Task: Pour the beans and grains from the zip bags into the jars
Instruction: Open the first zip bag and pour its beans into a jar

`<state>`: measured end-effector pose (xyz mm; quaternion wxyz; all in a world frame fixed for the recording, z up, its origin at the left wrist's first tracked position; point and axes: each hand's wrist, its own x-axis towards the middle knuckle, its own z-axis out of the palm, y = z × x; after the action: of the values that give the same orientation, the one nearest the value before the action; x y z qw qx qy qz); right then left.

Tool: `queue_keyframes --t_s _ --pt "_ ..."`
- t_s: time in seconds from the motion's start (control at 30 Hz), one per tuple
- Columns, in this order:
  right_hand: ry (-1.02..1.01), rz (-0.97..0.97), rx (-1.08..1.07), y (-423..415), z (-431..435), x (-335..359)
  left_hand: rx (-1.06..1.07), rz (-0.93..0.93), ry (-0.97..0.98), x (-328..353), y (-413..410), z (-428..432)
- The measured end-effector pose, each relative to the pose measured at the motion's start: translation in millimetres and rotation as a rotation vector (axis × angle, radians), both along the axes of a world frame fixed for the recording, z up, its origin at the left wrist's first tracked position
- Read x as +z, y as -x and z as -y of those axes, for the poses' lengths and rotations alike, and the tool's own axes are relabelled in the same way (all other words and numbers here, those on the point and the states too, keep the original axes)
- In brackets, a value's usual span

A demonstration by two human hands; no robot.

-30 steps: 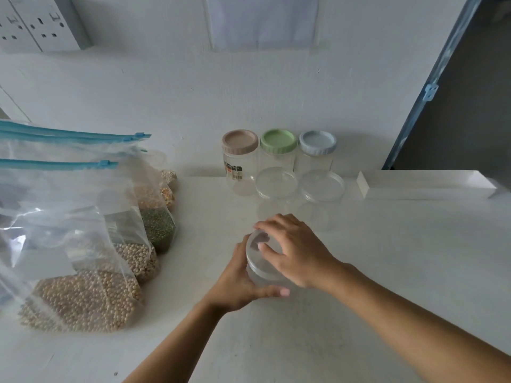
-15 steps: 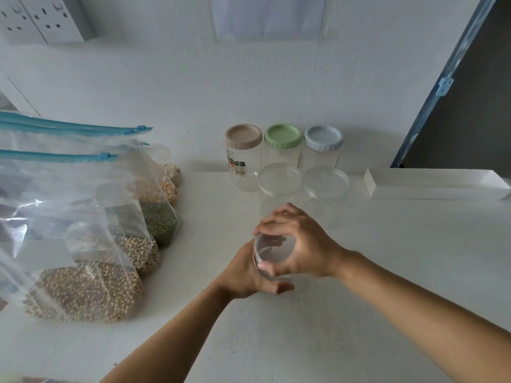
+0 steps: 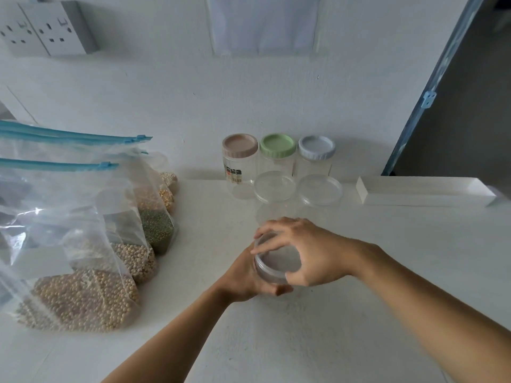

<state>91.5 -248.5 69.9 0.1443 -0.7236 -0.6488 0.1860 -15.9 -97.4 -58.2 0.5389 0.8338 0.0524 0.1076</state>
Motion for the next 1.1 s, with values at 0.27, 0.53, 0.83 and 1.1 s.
queue_keyframes --t_s 0.27,0.53,0.83,1.1 --pt "-0.012 0.312 -0.311 11 -1 -18 -0.008 -0.012 -0.027 4 0 2" --pt "0.031 -0.032 -0.281 3 -3 -3 -0.015 -0.005 -0.084 2 -1 1" --pt "0.148 -0.128 -0.091 1 -10 13 -0.010 -0.052 -0.037 3 -5 2" --pt "0.101 0.309 -0.360 10 -4 -10 -0.019 -0.004 -0.128 3 -8 5"
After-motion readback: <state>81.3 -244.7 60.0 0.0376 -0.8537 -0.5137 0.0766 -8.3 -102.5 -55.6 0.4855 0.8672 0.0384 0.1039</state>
